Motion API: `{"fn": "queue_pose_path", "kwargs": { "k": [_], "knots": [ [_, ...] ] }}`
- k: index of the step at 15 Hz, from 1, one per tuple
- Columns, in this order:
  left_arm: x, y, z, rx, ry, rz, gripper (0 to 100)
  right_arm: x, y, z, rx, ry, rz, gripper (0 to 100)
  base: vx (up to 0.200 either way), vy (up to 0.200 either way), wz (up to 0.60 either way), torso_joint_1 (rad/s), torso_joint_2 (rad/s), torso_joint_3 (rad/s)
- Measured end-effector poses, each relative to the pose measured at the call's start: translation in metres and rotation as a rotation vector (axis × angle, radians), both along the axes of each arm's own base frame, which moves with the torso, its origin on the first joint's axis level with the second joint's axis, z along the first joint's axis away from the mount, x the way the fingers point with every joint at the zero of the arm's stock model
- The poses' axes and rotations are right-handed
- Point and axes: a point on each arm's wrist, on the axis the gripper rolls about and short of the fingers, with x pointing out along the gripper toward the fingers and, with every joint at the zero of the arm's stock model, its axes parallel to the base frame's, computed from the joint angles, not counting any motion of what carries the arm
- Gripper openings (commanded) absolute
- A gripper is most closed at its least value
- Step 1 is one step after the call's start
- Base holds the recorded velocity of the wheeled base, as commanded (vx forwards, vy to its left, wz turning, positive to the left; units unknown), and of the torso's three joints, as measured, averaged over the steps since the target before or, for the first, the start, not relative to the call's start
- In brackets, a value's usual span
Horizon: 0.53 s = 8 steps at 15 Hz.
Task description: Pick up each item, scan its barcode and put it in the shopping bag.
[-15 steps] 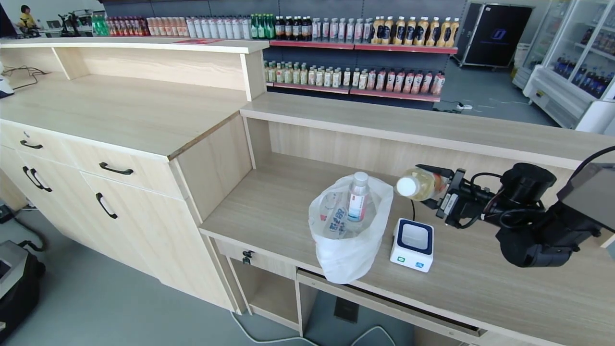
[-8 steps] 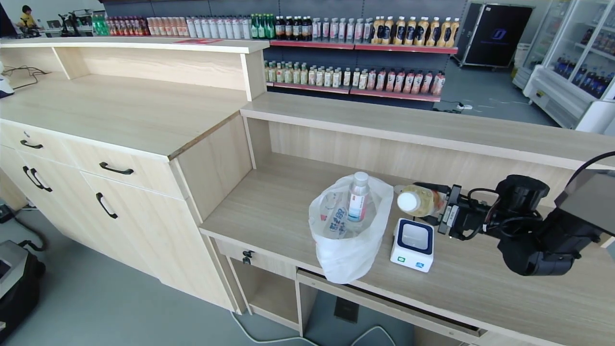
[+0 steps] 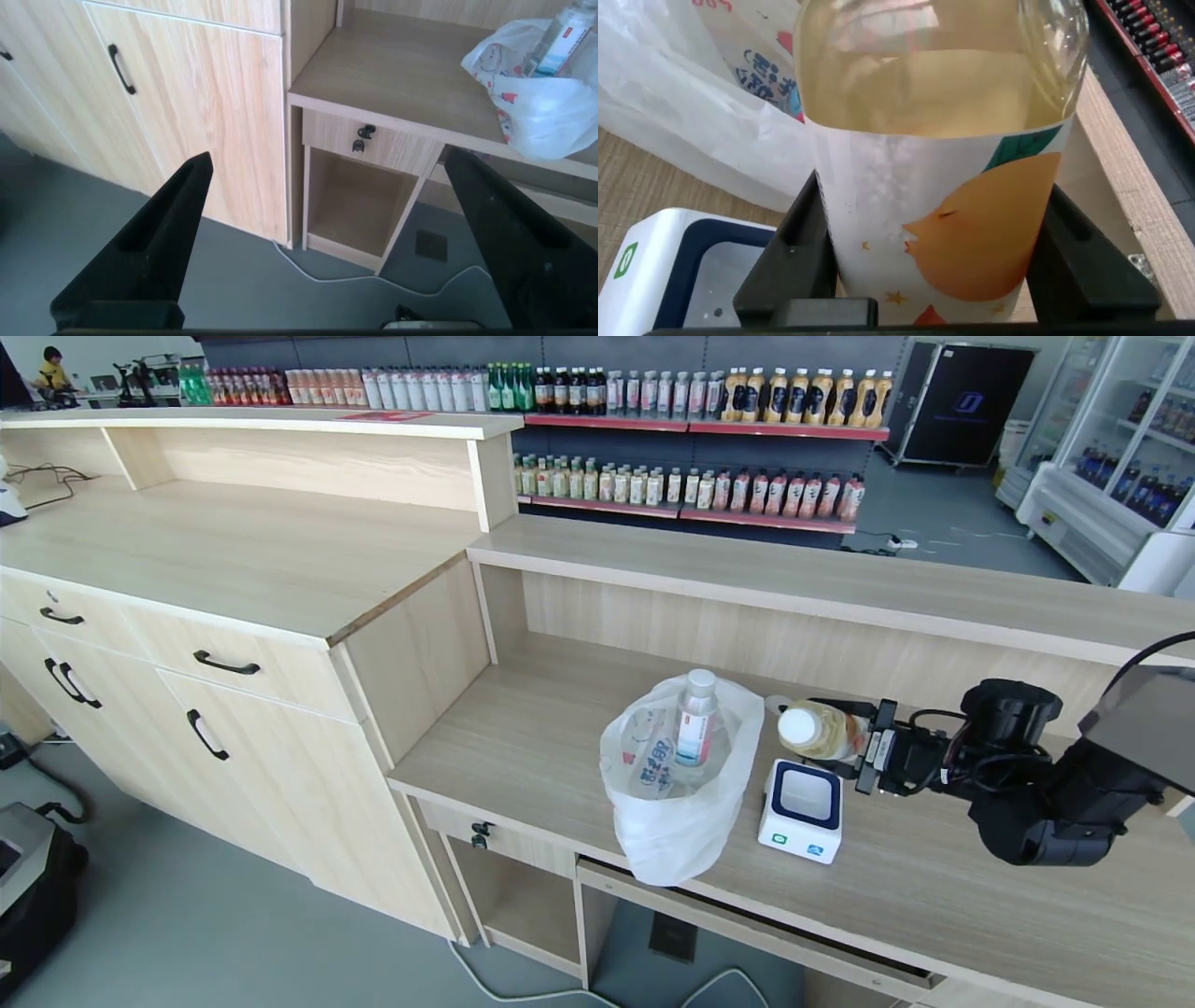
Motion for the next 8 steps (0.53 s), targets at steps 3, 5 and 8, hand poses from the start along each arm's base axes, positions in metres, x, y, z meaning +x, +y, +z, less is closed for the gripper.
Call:
{"fn": "queue_pose_path", "kwargs": {
  "k": [3, 5, 8],
  "knots": [
    [0.000, 0.000, 0.000, 0.000, 0.000, 0.000, 100, 0.007, 0.001, -0.004, 0.003, -0.003, 0.007, 0, 0.000, 0.000, 0.00, 0.000, 0.00, 0.000],
    [0.000, 0.000, 0.000, 0.000, 0.000, 0.000, 100, 0.010, 0.001, -0.010, 0.004, -0.003, 0.033, 0, 0.000, 0.000, 0.00, 0.000, 0.00, 0.000],
    [0.000, 0.000, 0.000, 0.000, 0.000, 0.000, 100, 0.012, 0.001, -0.019, 0.004, 0.009, 0.067, 0, 0.000, 0.000, 0.00, 0.000, 0.00, 0.000]
  ]
}}
